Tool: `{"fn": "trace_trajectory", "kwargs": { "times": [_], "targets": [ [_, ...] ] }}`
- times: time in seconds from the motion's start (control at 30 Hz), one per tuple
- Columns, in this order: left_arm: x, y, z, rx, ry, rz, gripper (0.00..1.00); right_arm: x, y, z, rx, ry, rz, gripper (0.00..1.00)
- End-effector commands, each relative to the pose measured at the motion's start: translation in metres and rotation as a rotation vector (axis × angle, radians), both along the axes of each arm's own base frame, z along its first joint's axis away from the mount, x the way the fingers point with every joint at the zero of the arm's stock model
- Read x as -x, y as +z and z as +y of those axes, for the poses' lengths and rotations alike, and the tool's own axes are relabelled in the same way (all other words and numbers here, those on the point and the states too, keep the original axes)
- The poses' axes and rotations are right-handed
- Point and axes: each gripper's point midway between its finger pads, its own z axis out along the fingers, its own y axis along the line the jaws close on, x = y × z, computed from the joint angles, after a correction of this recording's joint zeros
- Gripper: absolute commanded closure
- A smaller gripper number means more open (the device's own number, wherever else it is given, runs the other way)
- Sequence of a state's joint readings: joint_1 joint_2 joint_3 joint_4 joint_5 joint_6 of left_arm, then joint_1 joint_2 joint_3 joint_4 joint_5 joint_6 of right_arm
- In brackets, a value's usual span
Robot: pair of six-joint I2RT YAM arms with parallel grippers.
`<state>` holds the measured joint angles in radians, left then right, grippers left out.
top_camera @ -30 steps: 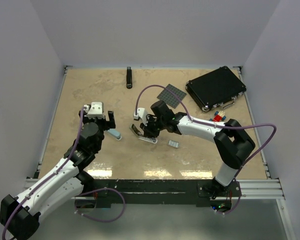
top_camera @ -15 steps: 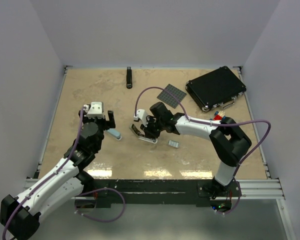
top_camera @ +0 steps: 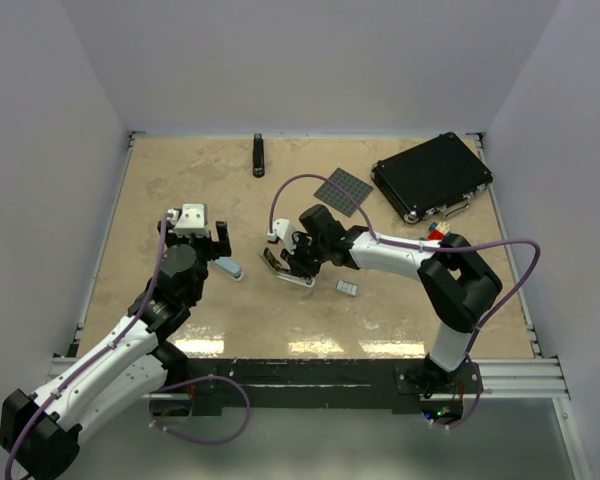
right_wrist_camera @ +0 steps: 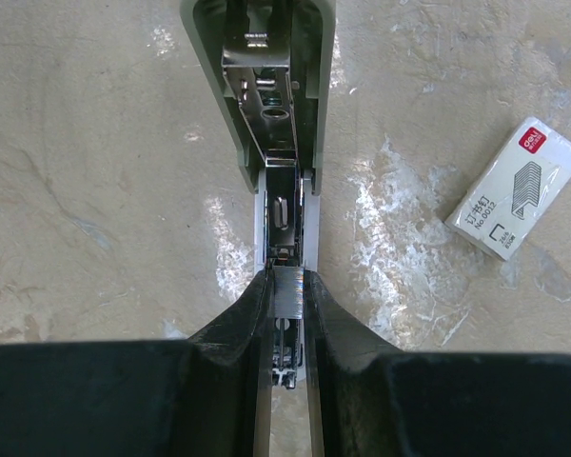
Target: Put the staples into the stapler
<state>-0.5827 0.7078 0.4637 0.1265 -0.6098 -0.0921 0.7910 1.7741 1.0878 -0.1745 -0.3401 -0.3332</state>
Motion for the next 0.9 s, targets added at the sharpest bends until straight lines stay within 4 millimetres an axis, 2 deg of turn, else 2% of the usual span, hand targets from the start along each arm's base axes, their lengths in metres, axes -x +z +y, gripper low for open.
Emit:
{"fn": "trace_trajectory", "kwargs": {
  "times": [0.0, 0.23, 0.57, 0.73, 0.87],
  "targets": [
    [-0.003, 0.014, -0.001, 0.025, -0.001, -0.047, 0.11, 0.001, 0.0, -0.008, 0.032, -0.029, 0.003, 0.88],
    [-0.003, 0.013, -0.001, 0.027, -0.003, -0.047, 0.11, 0.003, 0.003, -0.01, 0.03, -0.054, 0.017, 0.88],
    [-0.003, 0.014, -0.002, 0.035, -0.009, -0.049, 0.11, -0.003, 0.04, 0.007, -0.078, -0.054, -0.012, 0.88],
    [-0.002, 0.014, -0.002, 0.037, -0.011, -0.049, 0.11, -0.003, 0.04, 0.009, -0.084, -0.052, -0.008, 0.88],
    [-0.002, 0.015, -0.003, 0.04, -0.014, -0.051, 0.11, -0.002, 0.032, 0.009, -0.071, -0.049, 0.007, 0.88]
  ]
}}
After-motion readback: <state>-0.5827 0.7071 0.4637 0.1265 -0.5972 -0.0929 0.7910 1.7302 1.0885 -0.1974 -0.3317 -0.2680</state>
